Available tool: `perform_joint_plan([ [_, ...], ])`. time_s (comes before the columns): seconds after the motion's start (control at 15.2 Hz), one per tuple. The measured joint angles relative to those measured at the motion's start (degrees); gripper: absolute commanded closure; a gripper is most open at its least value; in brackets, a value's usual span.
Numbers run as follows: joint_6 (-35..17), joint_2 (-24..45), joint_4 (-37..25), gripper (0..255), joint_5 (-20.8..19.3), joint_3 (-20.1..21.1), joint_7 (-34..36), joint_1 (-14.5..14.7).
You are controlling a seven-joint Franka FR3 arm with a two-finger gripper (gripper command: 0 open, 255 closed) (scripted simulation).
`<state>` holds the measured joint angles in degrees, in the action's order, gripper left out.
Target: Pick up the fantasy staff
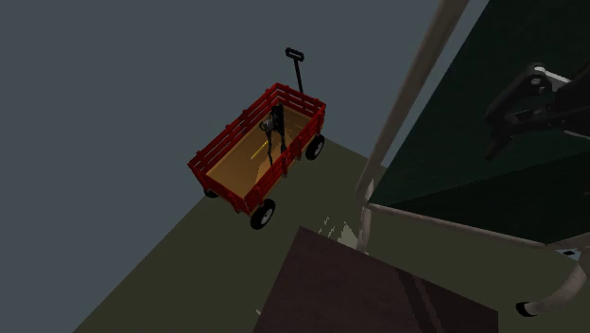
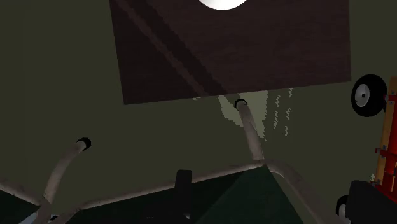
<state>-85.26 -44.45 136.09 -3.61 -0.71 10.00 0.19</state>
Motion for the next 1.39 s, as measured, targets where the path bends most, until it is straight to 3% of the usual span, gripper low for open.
perform_joint_plan([
  [0.59, -8.26, 4.59, 2.99, 0, 5.56, 7.01, 7.62, 3.15],
  [1.39, -24.98, 20.59, 1.53, 0, 10.73, 19.31, 20.66, 7.27],
])
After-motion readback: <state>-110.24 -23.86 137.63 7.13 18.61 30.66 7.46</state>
